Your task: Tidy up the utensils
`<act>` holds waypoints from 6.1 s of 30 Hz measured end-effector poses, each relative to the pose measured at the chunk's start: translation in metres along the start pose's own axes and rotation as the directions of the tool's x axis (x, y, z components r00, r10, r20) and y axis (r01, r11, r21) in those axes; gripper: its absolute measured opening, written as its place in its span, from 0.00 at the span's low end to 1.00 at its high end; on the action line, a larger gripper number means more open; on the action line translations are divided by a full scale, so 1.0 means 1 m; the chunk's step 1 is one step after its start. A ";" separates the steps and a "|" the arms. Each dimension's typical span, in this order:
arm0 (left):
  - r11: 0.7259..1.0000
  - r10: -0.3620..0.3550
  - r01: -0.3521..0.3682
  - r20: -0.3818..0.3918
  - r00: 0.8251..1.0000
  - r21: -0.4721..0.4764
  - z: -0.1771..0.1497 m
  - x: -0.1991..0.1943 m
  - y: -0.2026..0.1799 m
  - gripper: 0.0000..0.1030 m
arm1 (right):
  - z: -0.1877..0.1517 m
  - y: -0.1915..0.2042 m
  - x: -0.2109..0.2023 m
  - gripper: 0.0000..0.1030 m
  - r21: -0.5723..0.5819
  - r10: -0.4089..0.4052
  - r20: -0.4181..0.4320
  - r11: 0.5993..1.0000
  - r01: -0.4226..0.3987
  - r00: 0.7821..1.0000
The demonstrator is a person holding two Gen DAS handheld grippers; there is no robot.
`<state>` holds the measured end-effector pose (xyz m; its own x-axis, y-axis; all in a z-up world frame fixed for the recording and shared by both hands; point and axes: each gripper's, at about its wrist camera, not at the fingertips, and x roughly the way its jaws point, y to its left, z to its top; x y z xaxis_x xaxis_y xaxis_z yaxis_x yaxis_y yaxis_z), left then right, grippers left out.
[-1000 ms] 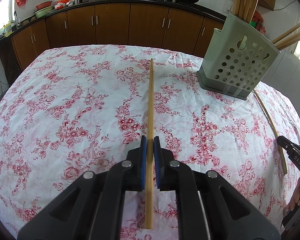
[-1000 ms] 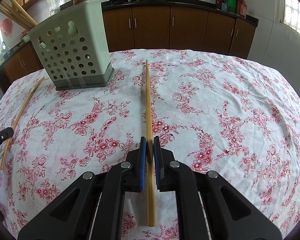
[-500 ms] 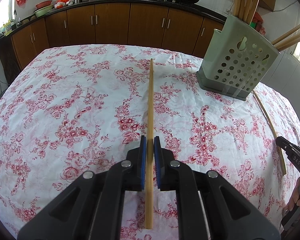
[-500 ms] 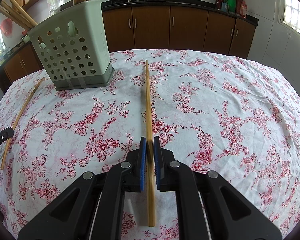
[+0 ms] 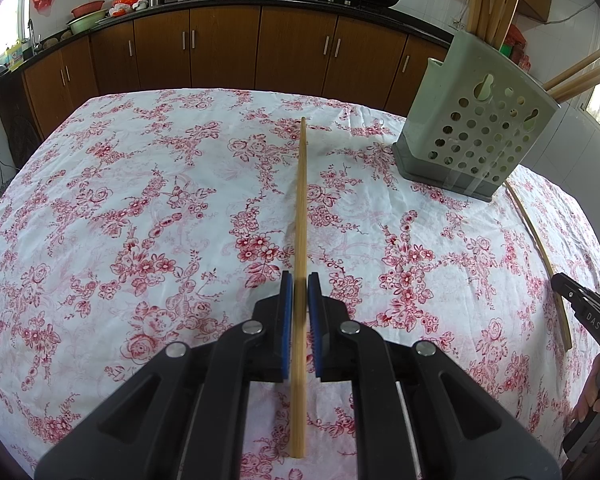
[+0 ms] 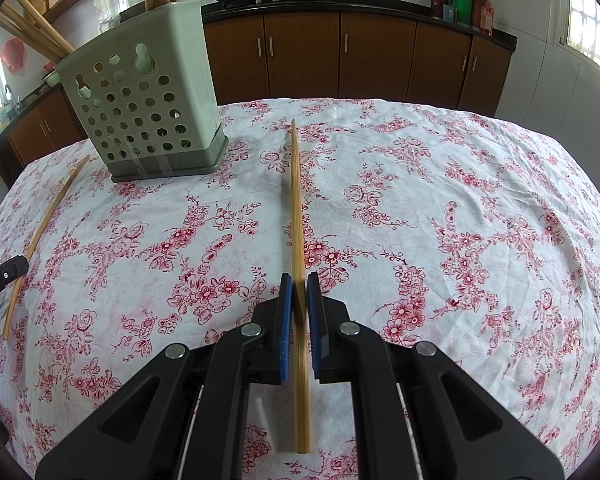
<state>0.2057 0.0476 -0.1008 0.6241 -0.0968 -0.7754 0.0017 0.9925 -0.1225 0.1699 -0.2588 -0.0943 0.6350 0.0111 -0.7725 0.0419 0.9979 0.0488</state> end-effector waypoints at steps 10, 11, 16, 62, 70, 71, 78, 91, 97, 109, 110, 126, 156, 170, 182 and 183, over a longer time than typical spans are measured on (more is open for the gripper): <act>0.998 0.025 -0.024 -0.009 1.000 0.061 -0.005 -0.004 -0.005 0.11 | -0.002 -0.002 -0.001 0.09 0.005 0.012 0.000 1.000 -0.012 1.000; 0.997 0.028 -0.027 -0.011 1.000 0.071 -0.007 -0.006 -0.006 0.10 | -0.003 -0.003 -0.002 0.09 0.012 0.019 0.000 1.000 -0.019 1.000; 0.994 0.041 -0.039 -0.020 0.999 0.101 -0.010 -0.010 -0.008 0.08 | -0.005 -0.006 -0.006 0.08 0.025 0.018 0.004 1.000 -0.018 1.000; 0.981 -0.189 0.158 0.687 0.701 0.109 0.176 -0.222 -0.115 0.08 | 0.151 0.033 -0.189 0.07 -0.024 0.186 0.730 0.969 -0.247 0.658; 0.987 -0.154 0.139 0.703 0.694 0.079 0.187 -0.171 -0.123 0.08 | 0.155 0.039 -0.140 0.07 -0.014 0.161 0.709 0.977 -0.215 0.686; 0.988 -0.150 0.138 0.697 0.701 0.073 0.186 -0.163 -0.124 0.08 | 0.154 0.039 -0.134 0.07 -0.015 0.160 0.698 0.978 -0.210 0.697; 0.985 -0.161 0.158 0.651 0.742 0.063 0.182 -0.139 -0.112 0.18 | 0.147 0.035 -0.127 0.18 -0.013 0.169 0.657 0.977 -0.213 0.735; 0.997 -0.072 0.034 0.670 0.738 0.070 0.100 -0.213 -0.059 0.96 | 0.091 0.024 -0.189 0.98 -0.035 0.056 0.657 0.998 -0.044 0.751; 0.996 0.006 -0.060 0.634 0.773 0.065 0.028 -0.222 -0.039 0.96 | 0.028 0.025 -0.190 0.98 -0.024 -0.014 0.616 0.999 0.036 0.788; 0.994 0.027 -0.081 0.549 0.835 0.075 -0.050 -0.212 -0.034 0.96 | -0.035 0.045 -0.180 0.98 -0.066 0.037 0.526 0.998 -0.003 0.850; 0.994 0.026 -0.079 0.544 0.839 0.075 -0.053 -0.211 -0.034 0.96 | -0.038 0.046 -0.178 0.98 -0.077 0.056 0.510 0.997 -0.019 0.858; 0.992 0.022 -0.079 0.474 0.880 0.101 -0.077 -0.188 -0.041 0.96 | -0.065 0.044 -0.163 0.98 -0.021 0.052 0.449 0.999 -0.047 0.892; 0.991 0.013 -0.073 0.450 0.893 0.115 -0.079 -0.180 -0.043 0.96 | -0.068 0.038 -0.160 0.98 -0.017 0.061 0.427 0.998 -0.060 0.902; 0.991 0.015 -0.075 0.450 0.893 0.115 -0.079 -0.180 -0.044 0.96 | -0.068 0.038 -0.160 0.98 -0.017 0.061 0.427 0.998 -0.060 0.902; 0.991 0.014 -0.074 0.450 0.893 0.115 -0.079 -0.179 -0.043 0.96 | -0.068 0.038 -0.160 0.98 -0.017 0.061 0.426 0.998 -0.059 0.903; 0.991 0.014 -0.074 0.449 0.893 0.115 -0.079 -0.179 -0.044 0.96 | -0.068 0.038 -0.160 0.98 -0.017 0.062 0.427 0.998 -0.060 0.902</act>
<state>0.0322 0.0158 -0.0052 0.9086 -0.0383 -0.4158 0.0452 0.9990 0.0068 0.0173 -0.2188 -0.0116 0.9046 0.0446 -0.4239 -0.0095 0.9964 0.0844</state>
